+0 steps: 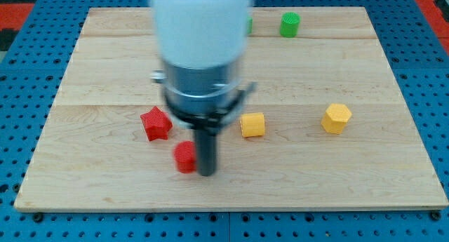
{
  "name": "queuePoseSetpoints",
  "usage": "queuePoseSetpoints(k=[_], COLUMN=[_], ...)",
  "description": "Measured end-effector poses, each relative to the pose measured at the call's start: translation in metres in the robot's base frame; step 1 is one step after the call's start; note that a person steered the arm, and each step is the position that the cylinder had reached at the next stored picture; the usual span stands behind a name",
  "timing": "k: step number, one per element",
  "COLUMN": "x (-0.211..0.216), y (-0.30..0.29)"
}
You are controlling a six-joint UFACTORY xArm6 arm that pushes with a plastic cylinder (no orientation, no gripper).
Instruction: Move your arm to the right of the red circle
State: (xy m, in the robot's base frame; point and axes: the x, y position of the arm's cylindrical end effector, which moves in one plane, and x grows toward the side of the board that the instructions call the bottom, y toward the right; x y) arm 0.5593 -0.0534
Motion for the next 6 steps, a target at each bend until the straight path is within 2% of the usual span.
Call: queuePoseSetpoints(k=[1, 3, 4, 5, 6], x=[-0.004, -0.027, -0.027, -0.014, -0.014], y=[-0.018, -0.144, -0.162, -0.16, -0.094])
